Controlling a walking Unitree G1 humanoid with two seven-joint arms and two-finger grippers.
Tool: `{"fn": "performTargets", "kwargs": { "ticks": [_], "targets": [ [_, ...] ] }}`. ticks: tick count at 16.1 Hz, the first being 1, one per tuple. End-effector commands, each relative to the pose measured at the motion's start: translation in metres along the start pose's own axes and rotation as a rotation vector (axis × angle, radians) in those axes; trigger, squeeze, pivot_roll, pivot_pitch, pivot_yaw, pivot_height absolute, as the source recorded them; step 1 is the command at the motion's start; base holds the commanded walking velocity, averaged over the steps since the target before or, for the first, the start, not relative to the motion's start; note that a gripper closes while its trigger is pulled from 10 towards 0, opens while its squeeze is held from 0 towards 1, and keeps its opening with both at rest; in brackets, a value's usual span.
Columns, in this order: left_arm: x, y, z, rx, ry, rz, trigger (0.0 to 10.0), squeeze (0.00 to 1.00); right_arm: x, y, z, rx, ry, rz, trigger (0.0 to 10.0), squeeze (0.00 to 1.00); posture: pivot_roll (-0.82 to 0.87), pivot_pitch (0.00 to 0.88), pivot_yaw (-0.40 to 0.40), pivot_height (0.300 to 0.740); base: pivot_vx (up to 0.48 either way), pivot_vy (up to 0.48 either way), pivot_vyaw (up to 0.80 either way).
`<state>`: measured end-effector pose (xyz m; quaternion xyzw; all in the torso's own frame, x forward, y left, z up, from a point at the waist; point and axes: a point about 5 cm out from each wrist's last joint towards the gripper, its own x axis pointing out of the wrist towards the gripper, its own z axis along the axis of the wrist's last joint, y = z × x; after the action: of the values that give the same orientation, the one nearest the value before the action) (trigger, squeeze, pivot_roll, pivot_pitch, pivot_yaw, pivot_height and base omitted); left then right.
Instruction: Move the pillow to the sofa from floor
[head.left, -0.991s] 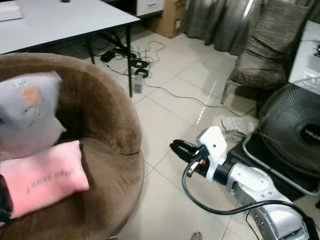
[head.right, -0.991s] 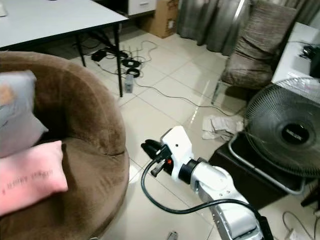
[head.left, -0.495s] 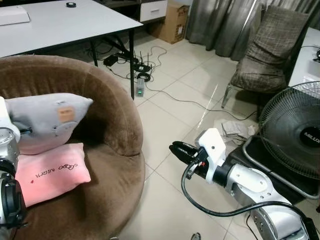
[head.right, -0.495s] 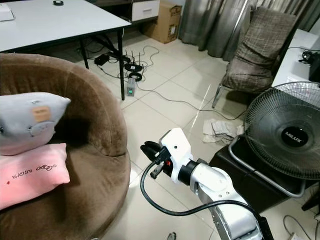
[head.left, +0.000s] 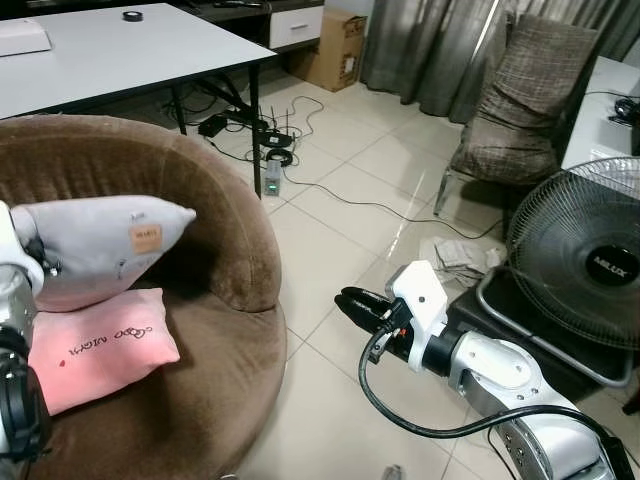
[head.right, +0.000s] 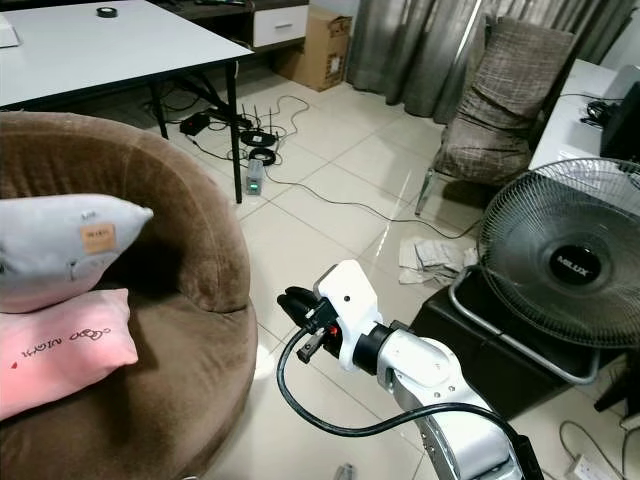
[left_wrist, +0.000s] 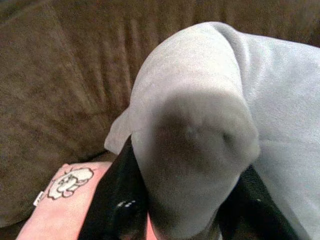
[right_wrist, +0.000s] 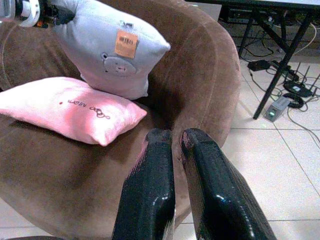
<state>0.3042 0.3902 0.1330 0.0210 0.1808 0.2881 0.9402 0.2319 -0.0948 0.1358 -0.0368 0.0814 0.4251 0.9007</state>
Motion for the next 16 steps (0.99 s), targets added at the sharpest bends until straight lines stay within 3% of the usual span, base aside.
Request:
{"fn": "performTargets", "kwargs": {
  "ticks": [1, 6, 11, 12, 13, 16],
  "targets": [
    [0.000, -0.005, -0.005, -0.019, 0.020, -0.026, 10.0, 1.00, -0.001, -0.003, 0.000, -0.014, 0.001, -0.011, 10.0, 0.00, -0.11, 0.000, -0.066, 0.740, 0.000, 0.000, 0.00],
    [-0.002, -0.008, -0.021, -0.018, 0.024, -0.074, 10.0, 1.00, 0.001, -0.004, 0.000, -0.012, -0.003, -0.016, 10.0, 0.00, -0.10, 0.000, -0.059, 0.740, 0.000, 0.000, 0.00],
    [-0.009, 0.002, -0.046, 0.119, 0.013, -0.056, 10.0, 1.00, 0.000, -0.004, -0.003, -0.005, -0.005, -0.043, 10.0, 0.00, -0.11, 0.000, -0.026, 0.740, 0.000, 0.000, 0.00],
    [-0.011, 0.008, -0.049, 0.112, 0.002, -0.034, 10.0, 0.33, 0.000, -0.004, -0.003, -0.003, -0.009, -0.050, 10.0, 0.00, -0.11, 0.000, -0.022, 0.740, 0.000, 0.000, 0.00],
    [-0.012, 0.012, -0.047, 0.098, -0.018, -0.026, 10.0, 0.00, 0.001, -0.004, -0.003, -0.003, -0.011, -0.054, 10.0, 0.00, -0.11, 0.000, -0.019, 0.740, 0.000, 0.000, 0.00],
    [-0.017, 0.032, -0.034, 0.135, -0.078, -0.003, 10.0, 0.00, 0.002, -0.005, -0.004, -0.004, -0.014, -0.063, 10.0, 0.00, -0.09, 0.000, -0.005, 0.740, 0.000, 0.000, 0.00]
  ]
}}
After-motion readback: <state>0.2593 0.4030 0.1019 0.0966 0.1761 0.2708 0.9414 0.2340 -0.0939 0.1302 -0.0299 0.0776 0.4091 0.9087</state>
